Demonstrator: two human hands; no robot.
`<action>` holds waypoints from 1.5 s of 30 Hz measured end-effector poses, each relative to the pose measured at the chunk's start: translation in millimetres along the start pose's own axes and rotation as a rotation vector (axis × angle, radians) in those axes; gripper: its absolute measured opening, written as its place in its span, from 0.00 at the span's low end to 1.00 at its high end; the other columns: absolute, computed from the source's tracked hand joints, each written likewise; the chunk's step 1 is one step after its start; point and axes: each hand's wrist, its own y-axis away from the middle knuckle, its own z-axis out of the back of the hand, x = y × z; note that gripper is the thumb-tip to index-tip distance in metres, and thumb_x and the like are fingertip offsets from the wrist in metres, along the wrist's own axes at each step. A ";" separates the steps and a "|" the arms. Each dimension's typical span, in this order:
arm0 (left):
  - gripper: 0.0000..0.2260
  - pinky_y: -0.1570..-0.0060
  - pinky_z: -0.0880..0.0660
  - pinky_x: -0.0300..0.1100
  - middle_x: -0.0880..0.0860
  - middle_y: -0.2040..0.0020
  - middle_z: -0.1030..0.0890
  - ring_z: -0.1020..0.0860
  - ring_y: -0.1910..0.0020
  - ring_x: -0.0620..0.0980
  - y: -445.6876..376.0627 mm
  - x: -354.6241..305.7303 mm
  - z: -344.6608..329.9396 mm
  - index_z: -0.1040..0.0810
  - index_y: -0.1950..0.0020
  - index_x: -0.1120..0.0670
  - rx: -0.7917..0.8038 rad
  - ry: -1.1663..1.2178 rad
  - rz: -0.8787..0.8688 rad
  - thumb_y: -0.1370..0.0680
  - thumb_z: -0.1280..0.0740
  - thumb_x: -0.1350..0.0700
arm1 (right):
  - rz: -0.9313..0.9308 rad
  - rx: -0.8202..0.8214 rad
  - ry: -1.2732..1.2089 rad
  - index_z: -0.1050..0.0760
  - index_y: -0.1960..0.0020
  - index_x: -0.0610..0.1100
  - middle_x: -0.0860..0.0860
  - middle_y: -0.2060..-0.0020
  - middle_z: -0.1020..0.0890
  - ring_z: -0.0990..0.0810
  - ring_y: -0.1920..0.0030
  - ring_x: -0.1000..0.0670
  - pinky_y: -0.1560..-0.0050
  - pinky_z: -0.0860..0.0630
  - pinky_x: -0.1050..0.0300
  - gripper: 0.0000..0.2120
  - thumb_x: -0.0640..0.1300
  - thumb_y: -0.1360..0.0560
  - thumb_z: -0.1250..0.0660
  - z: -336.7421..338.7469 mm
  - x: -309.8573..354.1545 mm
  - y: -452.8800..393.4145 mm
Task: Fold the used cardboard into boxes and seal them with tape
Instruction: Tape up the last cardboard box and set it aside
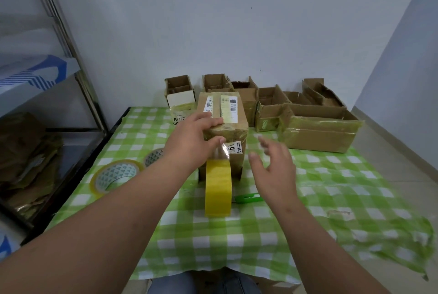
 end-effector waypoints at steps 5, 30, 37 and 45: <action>0.19 0.31 0.32 0.50 0.41 0.28 0.32 0.33 0.29 0.45 -2.6 4.5 8.5 0.27 0.31 0.38 0.108 -0.072 -0.063 0.22 0.32 0.46 | 0.206 0.148 0.165 0.39 0.24 0.60 0.54 0.25 0.38 0.38 0.26 0.49 0.29 0.40 0.43 0.30 0.61 0.24 0.35 -0.9 27.5 -33.2; 0.28 0.26 0.37 0.52 0.43 0.24 0.34 0.37 0.25 0.46 2.1 9.0 6.5 0.32 0.26 0.43 0.078 -0.061 -0.106 0.24 0.28 0.54 | 0.278 0.164 0.187 0.35 0.25 0.55 0.53 0.24 0.35 0.35 0.27 0.52 0.29 0.39 0.45 0.24 0.46 0.19 0.36 -5.4 20.9 -38.2; 0.37 0.26 0.37 0.50 0.44 0.21 0.42 0.39 0.24 0.47 18.1 10.6 10.1 0.42 0.21 0.45 0.068 0.078 0.010 0.25 0.27 0.56 | 0.173 0.128 0.036 0.35 0.26 0.53 0.55 0.30 0.30 0.27 0.33 0.51 0.36 0.28 0.40 0.27 0.52 0.25 0.40 4.1 -6.5 -7.6; 0.14 0.56 0.26 0.46 0.52 0.50 0.23 0.25 0.58 0.47 53.9 -2.3 -6.5 0.29 0.48 0.50 -0.192 0.310 0.299 0.26 0.28 0.45 | -0.051 0.588 0.547 0.31 0.29 0.60 0.54 0.34 0.30 0.33 0.31 0.49 0.30 0.43 0.47 0.25 0.50 0.26 0.35 23.2 -36.3 14.0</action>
